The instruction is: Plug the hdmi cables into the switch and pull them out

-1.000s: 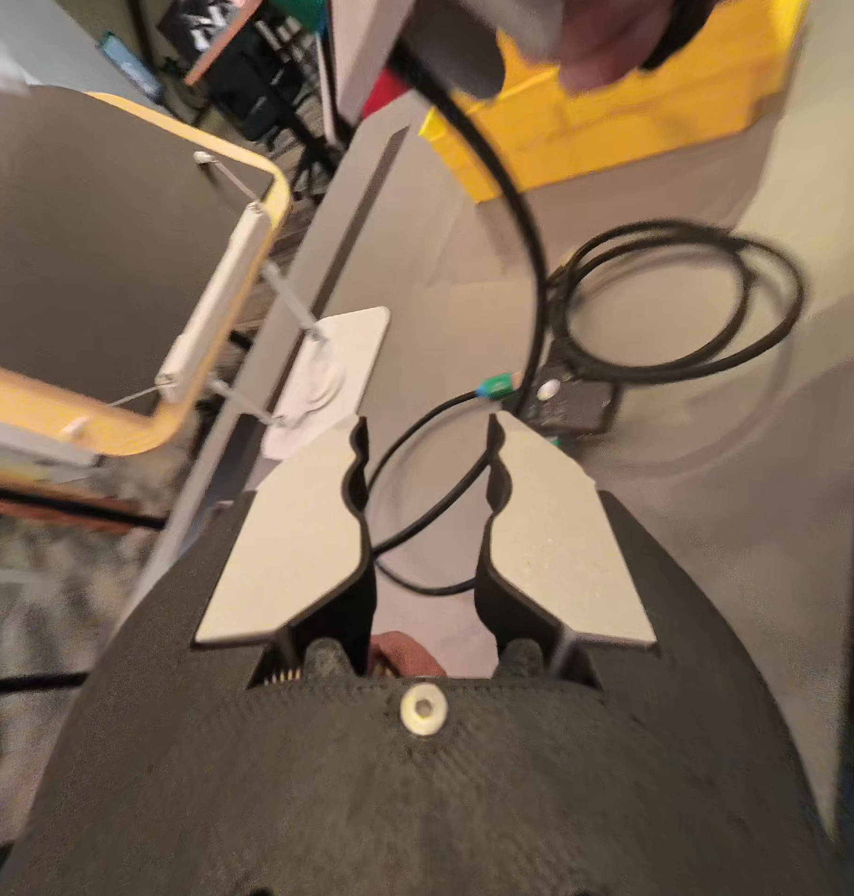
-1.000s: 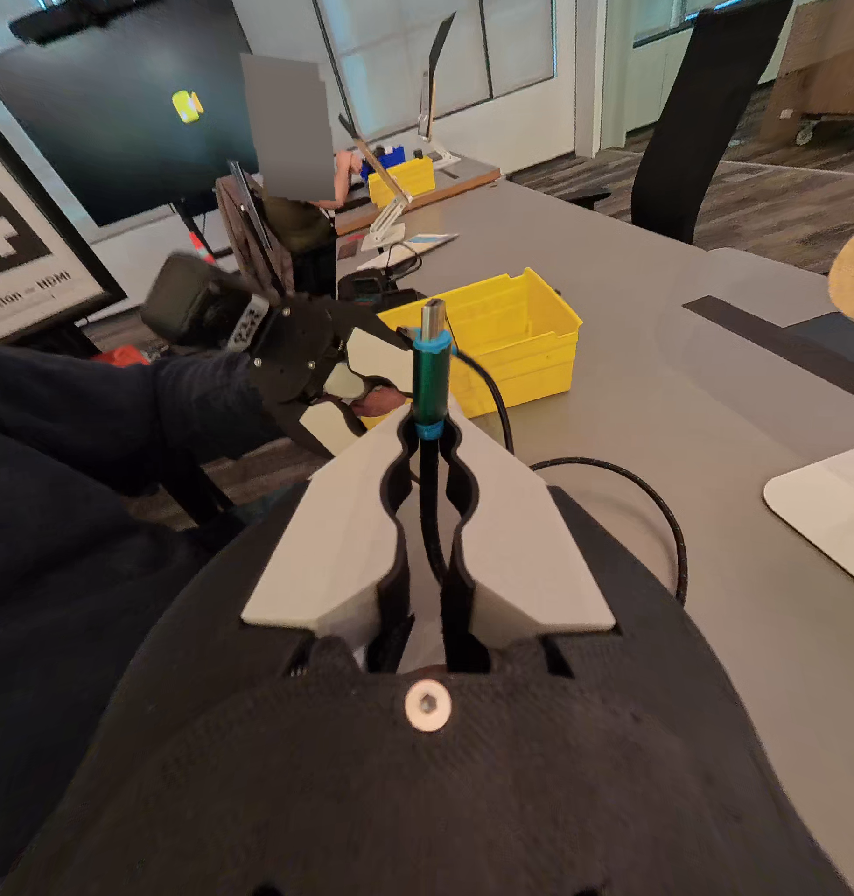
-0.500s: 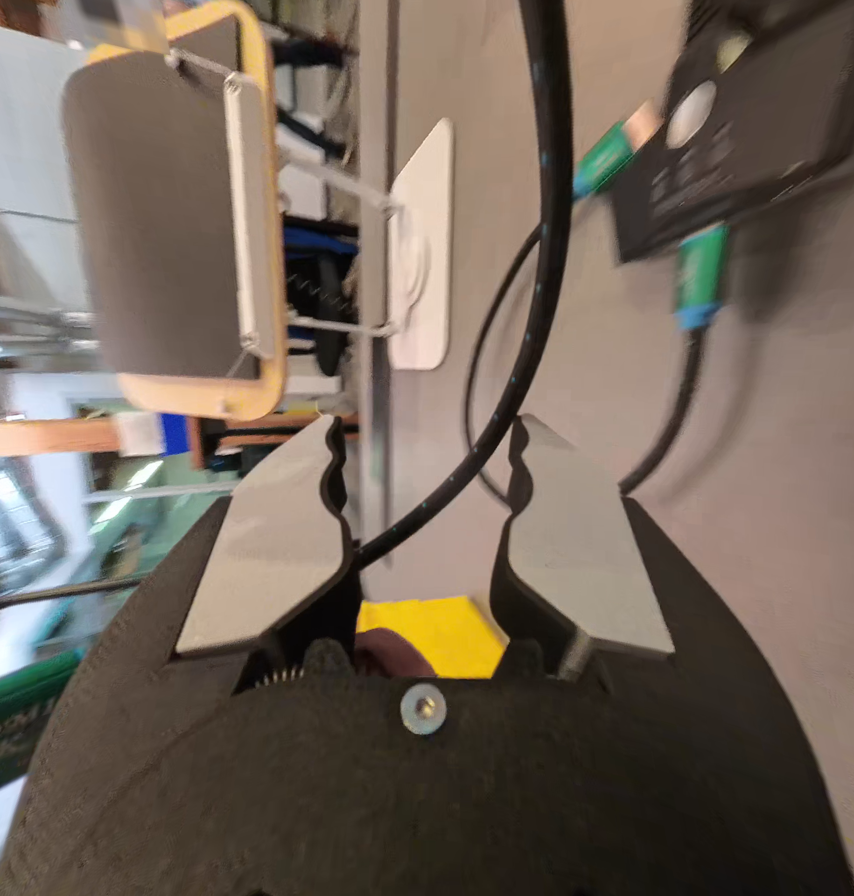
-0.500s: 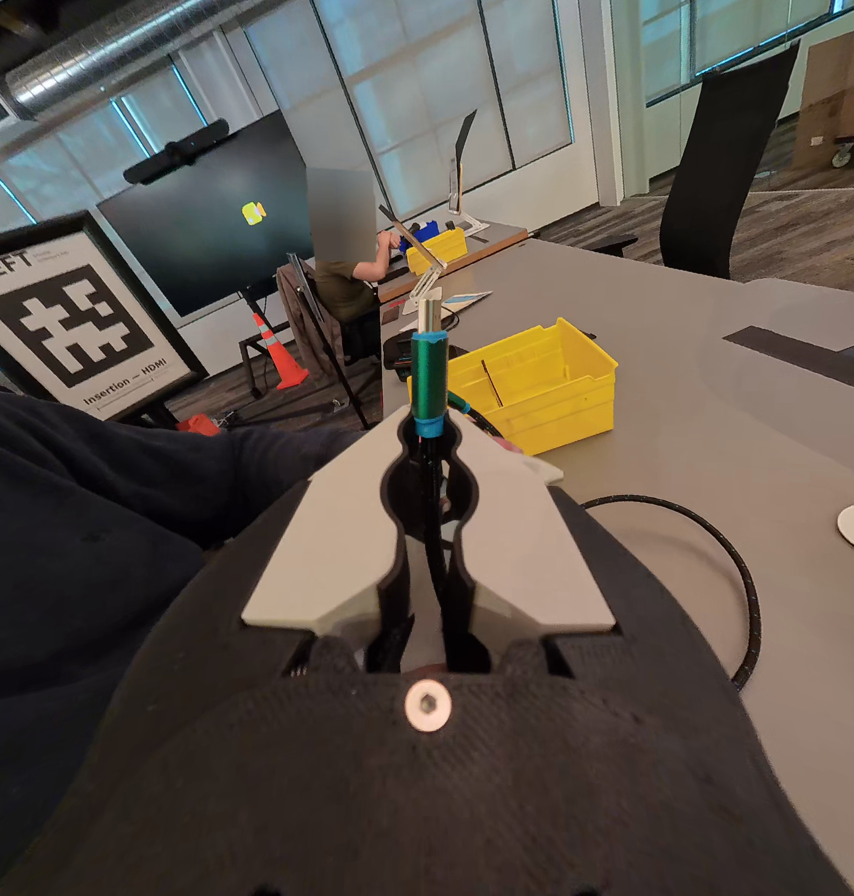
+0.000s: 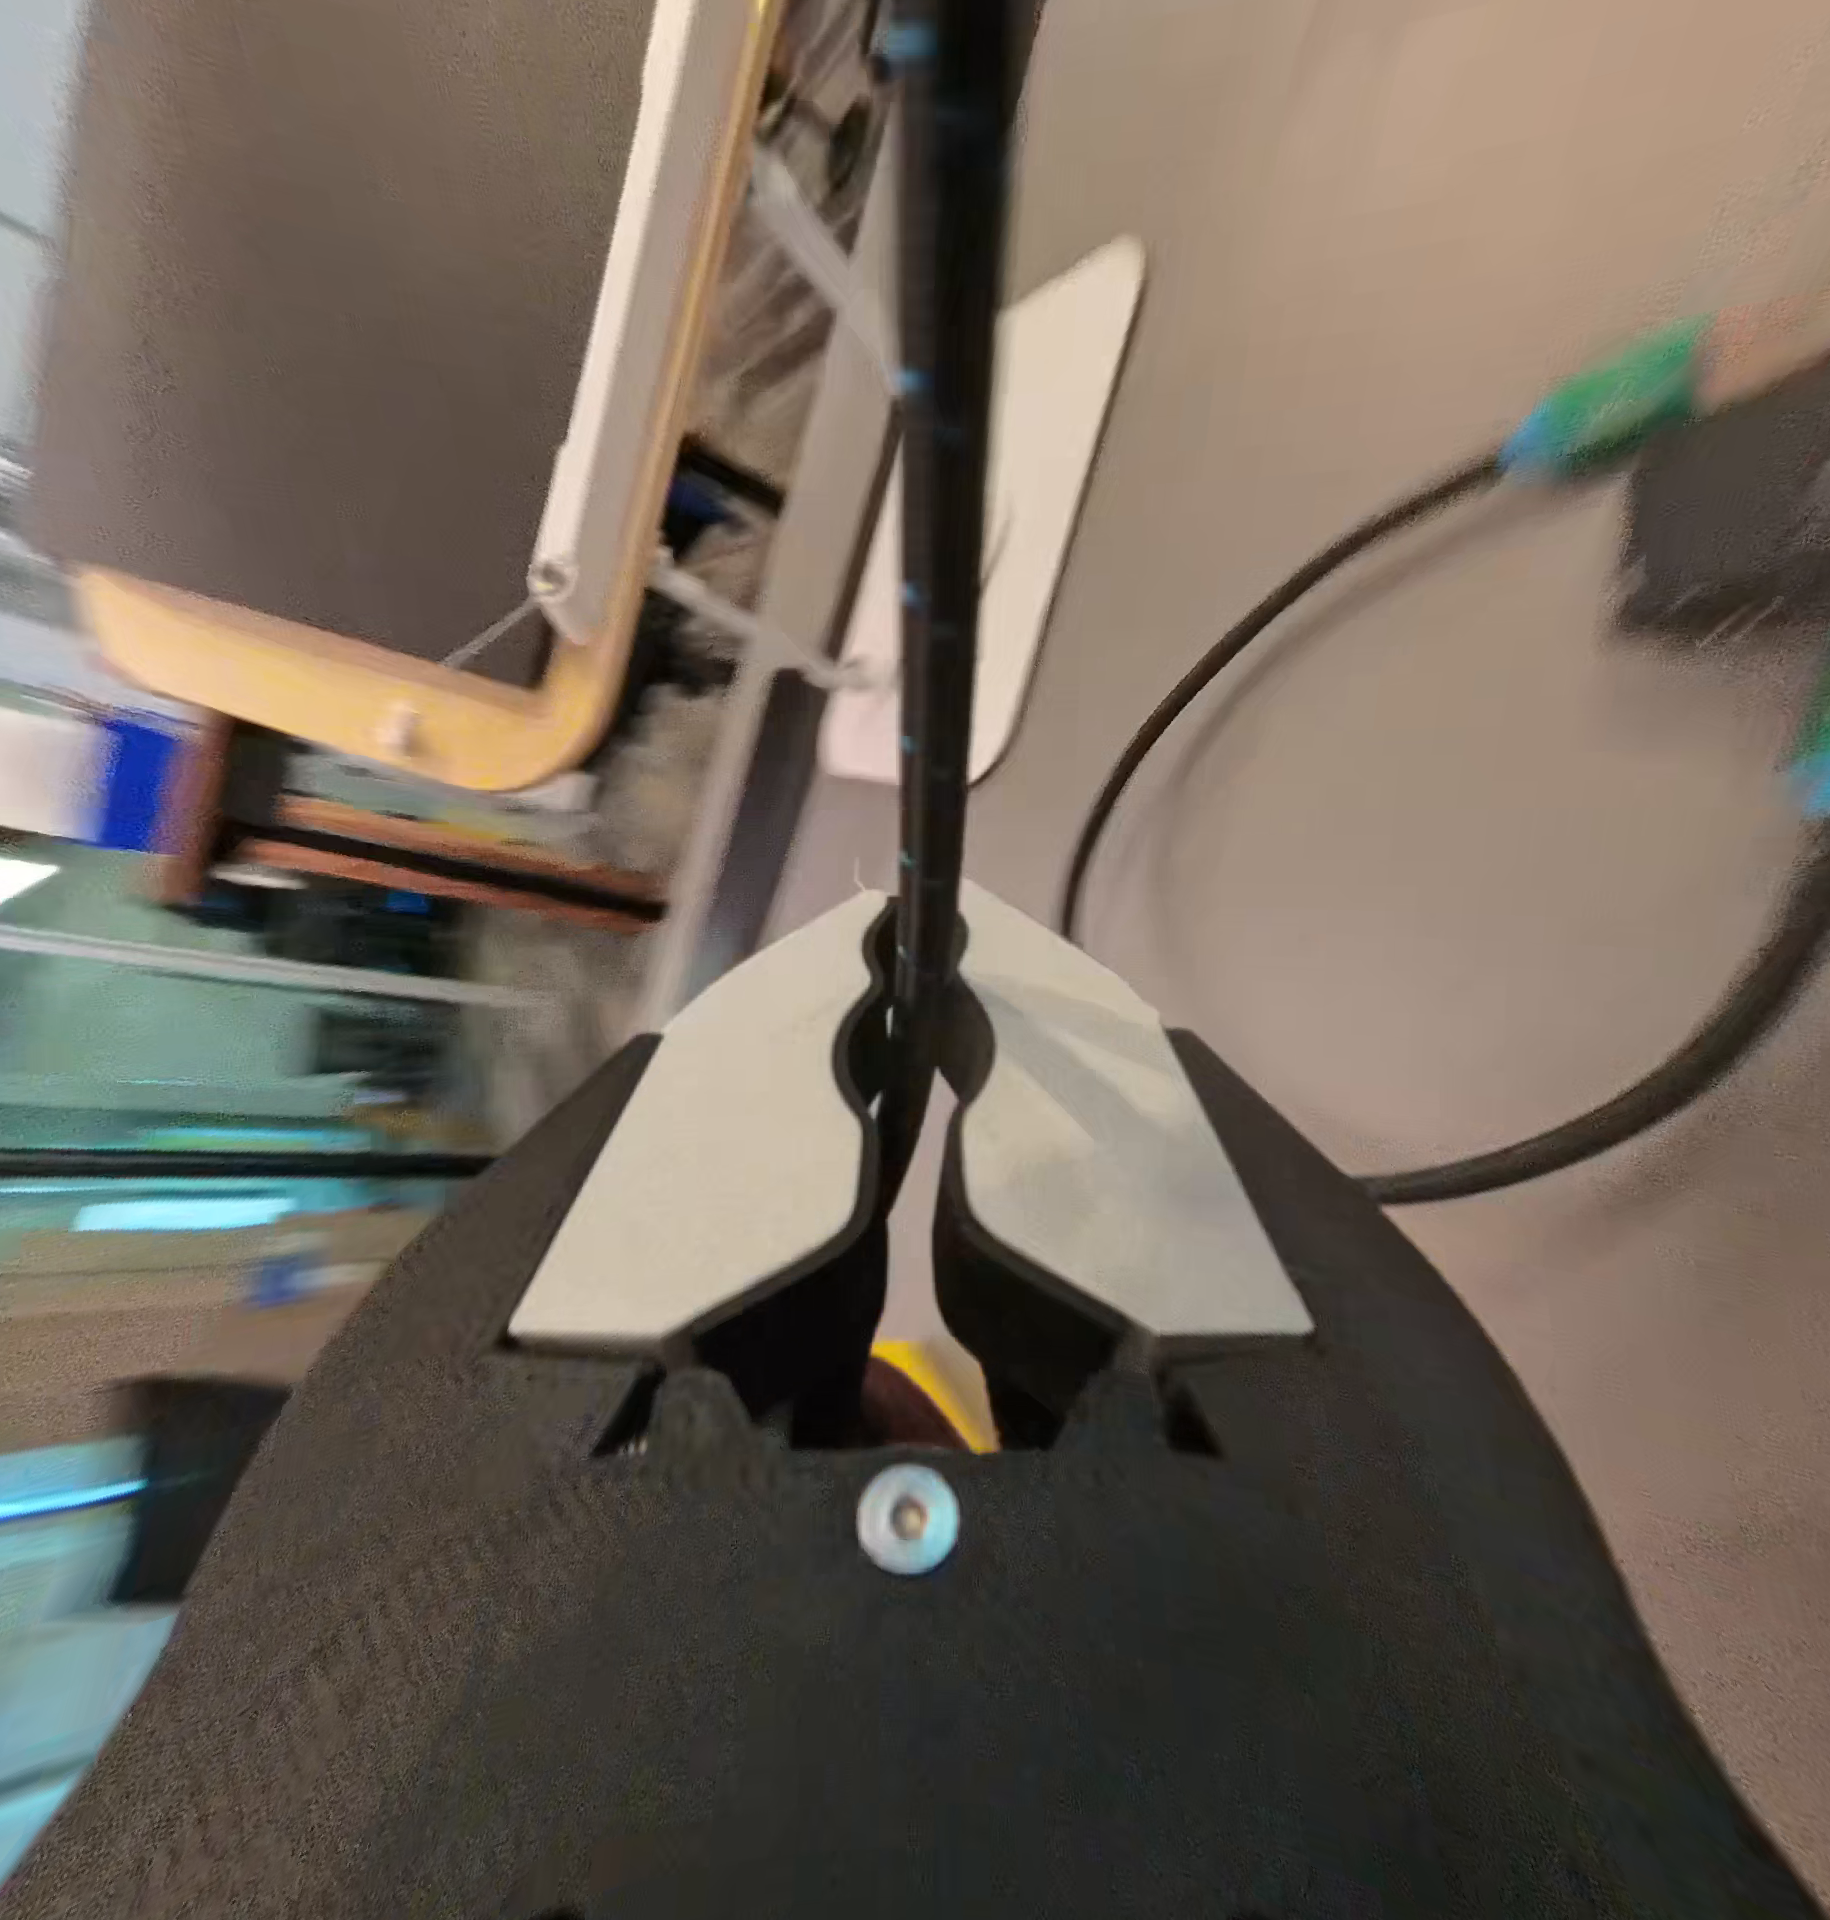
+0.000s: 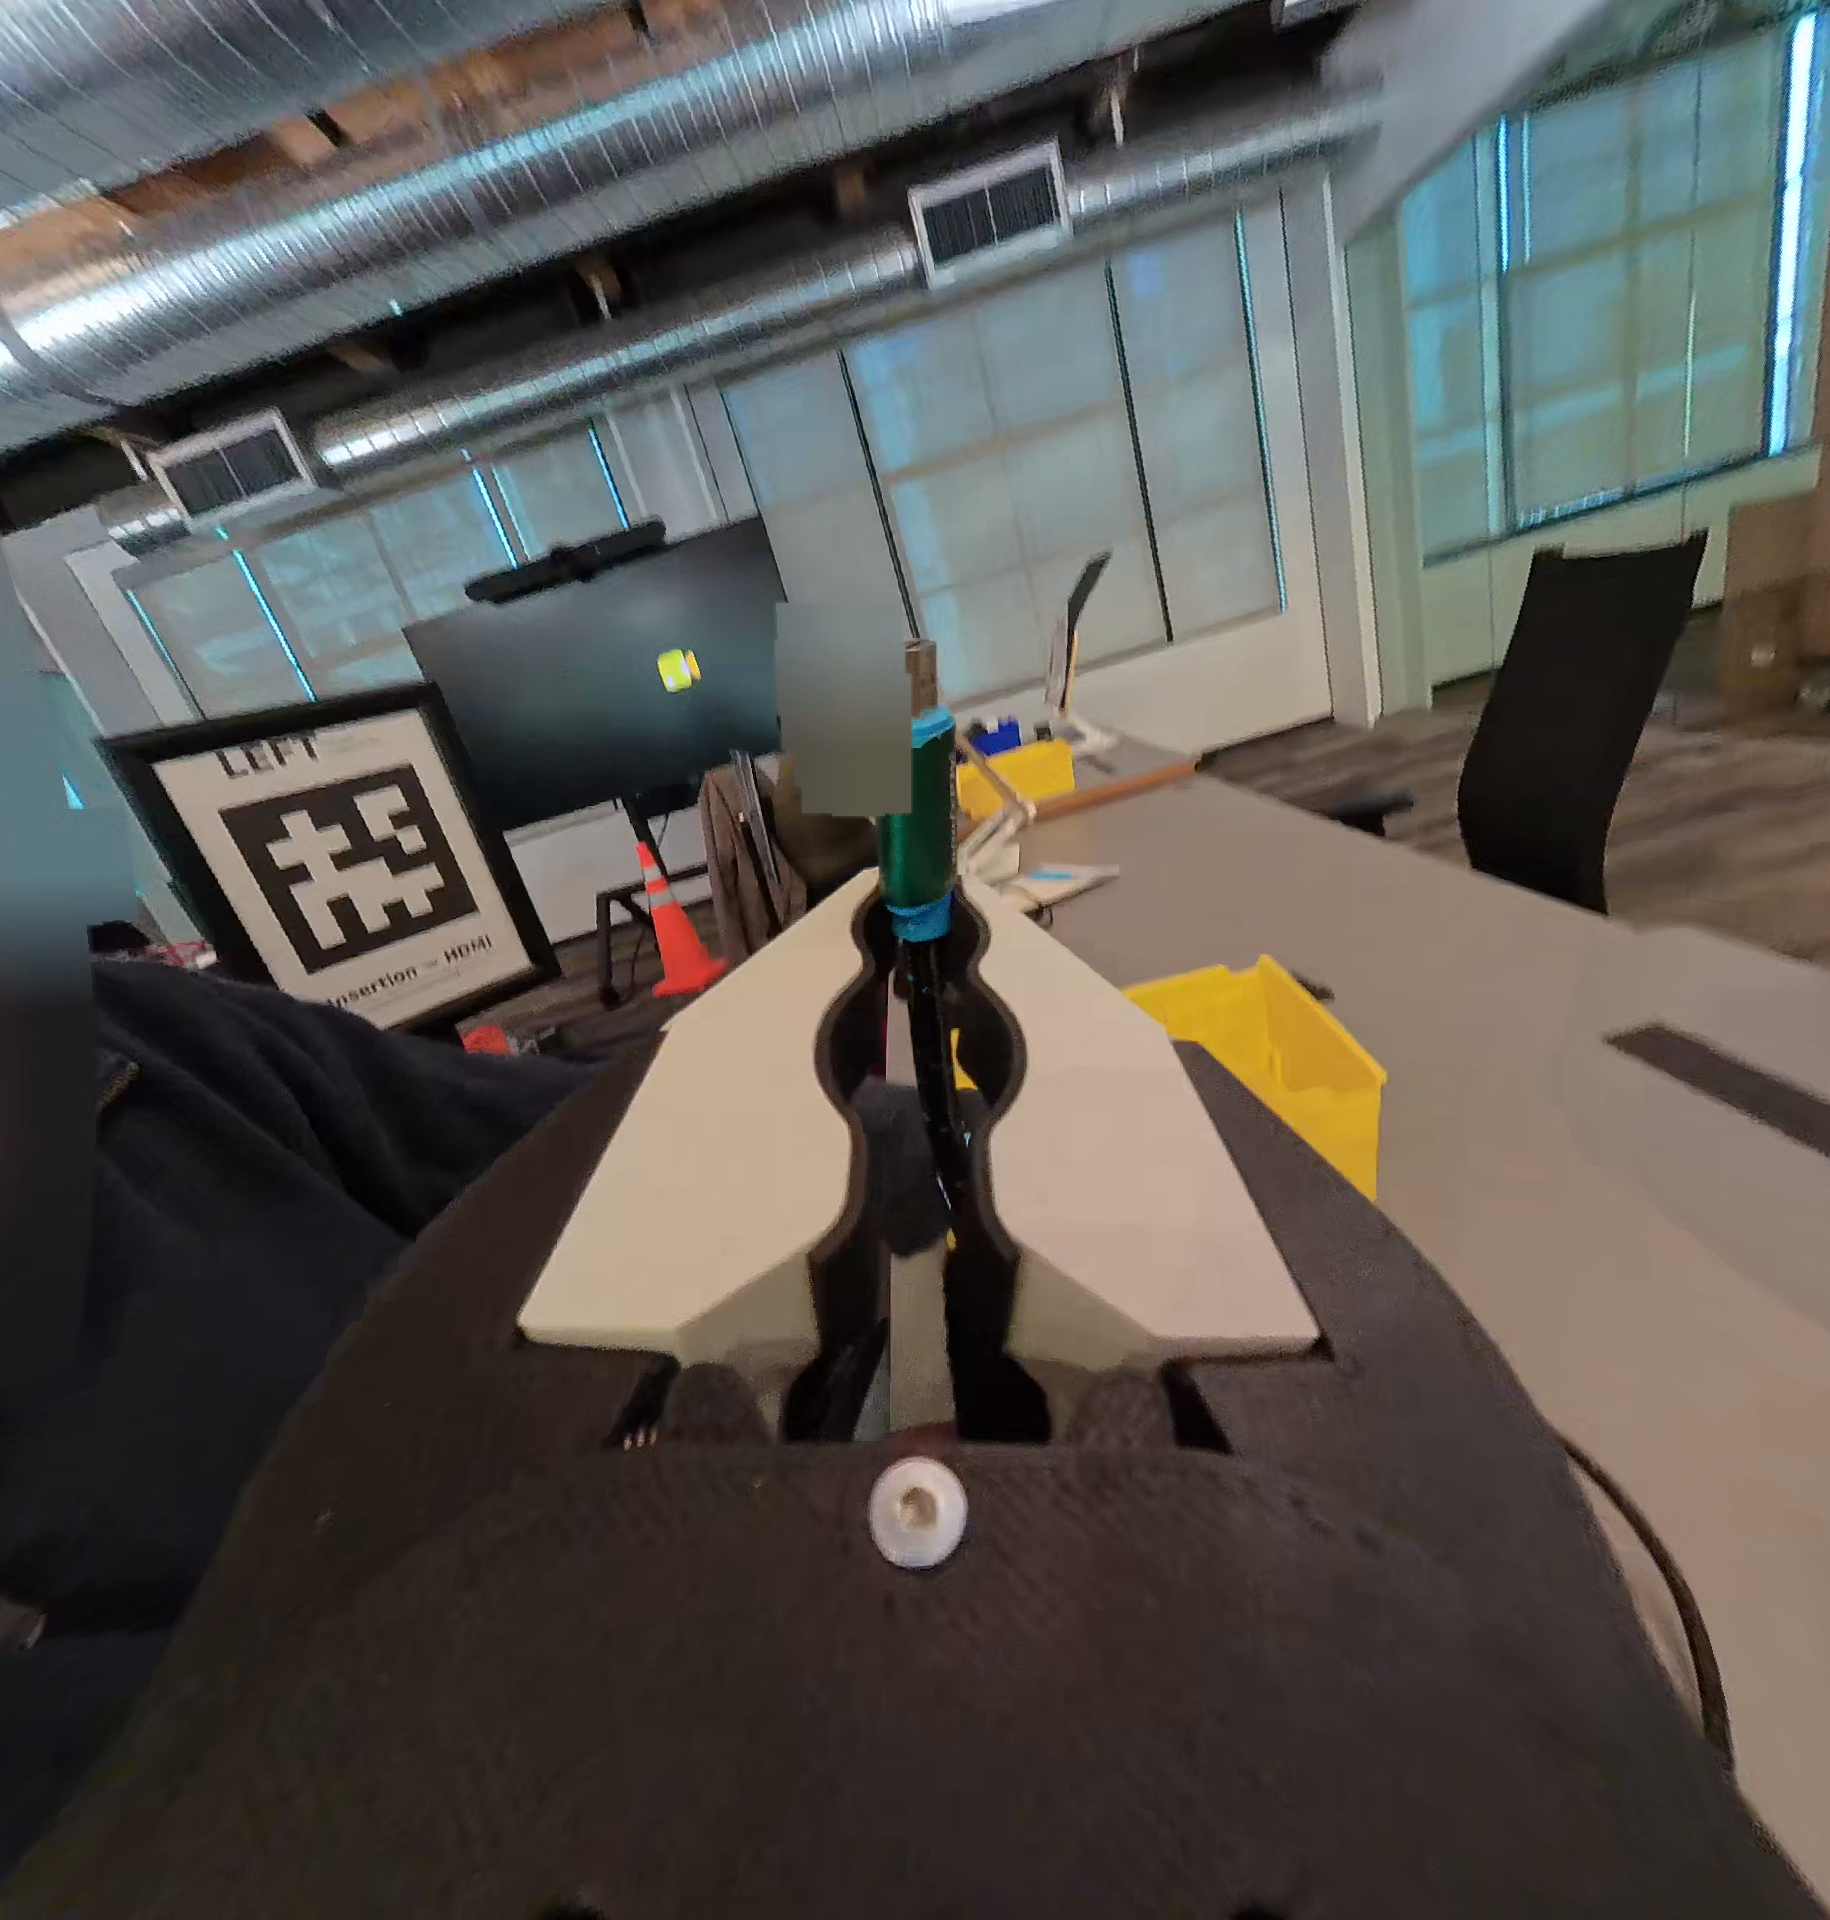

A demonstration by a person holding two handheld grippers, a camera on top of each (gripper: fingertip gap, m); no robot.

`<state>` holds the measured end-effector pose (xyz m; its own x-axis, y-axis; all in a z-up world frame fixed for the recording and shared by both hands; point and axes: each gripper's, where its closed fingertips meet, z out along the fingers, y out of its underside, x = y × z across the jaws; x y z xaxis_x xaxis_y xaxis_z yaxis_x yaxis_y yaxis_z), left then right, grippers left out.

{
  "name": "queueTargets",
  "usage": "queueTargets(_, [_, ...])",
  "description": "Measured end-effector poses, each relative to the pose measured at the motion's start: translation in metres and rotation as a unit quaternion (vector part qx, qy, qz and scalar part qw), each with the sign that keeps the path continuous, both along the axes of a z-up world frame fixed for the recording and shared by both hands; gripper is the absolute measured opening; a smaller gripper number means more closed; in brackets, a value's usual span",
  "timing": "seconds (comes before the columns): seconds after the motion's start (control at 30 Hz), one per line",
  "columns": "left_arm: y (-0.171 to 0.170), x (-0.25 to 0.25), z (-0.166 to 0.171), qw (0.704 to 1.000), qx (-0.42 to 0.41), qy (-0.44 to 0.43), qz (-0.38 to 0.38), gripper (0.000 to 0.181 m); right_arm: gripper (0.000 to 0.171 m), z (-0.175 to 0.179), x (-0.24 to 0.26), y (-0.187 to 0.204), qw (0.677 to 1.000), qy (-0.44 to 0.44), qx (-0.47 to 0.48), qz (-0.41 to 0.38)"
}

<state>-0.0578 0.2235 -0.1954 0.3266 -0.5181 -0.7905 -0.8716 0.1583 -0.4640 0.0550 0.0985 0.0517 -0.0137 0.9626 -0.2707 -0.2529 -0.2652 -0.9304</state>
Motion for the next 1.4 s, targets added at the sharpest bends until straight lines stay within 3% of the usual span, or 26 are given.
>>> queueTargets(0.1, [-0.018,0.023,0.015,0.976,-0.128,-0.173,-0.032,0.003,0.007,0.039,0.014,-0.005,0.996,0.081,0.036,0.002])
queueTargets(0.27, [-0.070,0.077,0.054,0.861,-0.322,-0.362,-0.152,0.002,0.007,0.095,0.042,-0.007,0.969,0.216,0.114,-0.020])
queueTargets(0.4, [-0.086,0.095,0.078,0.759,-0.403,-0.480,-0.176,0.001,0.006,0.105,0.042,-0.005,0.949,0.199,0.209,-0.128])
queueTargets(0.5, [-0.095,0.103,0.087,0.703,-0.441,-0.524,-0.189,0.001,0.006,0.097,0.023,-0.007,0.931,0.144,0.279,-0.188])
queueTargets(0.57, [-0.100,0.110,0.089,0.681,-0.459,-0.539,-0.189,0.001,0.007,0.086,0.007,-0.007,0.925,0.112,0.306,-0.198])
queueTargets(0.73, [-0.110,0.117,0.103,0.639,-0.482,-0.564,-0.203,0.003,0.008,0.048,-0.023,-0.008,0.940,0.060,0.300,-0.151])
queueTargets(1.0, [-0.103,0.101,0.133,0.611,-0.455,-0.607,-0.227,0.003,0.009,-0.012,-0.064,-0.039,0.975,0.034,0.217,0.019])
queueTargets(1.13, [-0.102,0.093,0.144,0.610,-0.436,-0.616,-0.242,0.003,0.009,-0.027,-0.073,-0.055,0.982,0.052,0.148,0.108])
queueTargets(1.3, [-0.109,0.087,0.158,0.594,-0.417,-0.625,-0.288,0.001,0.010,-0.055,-0.094,-0.081,0.974,-0.007,0.147,0.171])
queueTargets(1.4, [-0.115,0.081,0.166,0.610,-0.388,-0.617,-0.310,0.001,0.010,-0.066,-0.095,-0.082,0.975,-0.014,0.127,0.182])
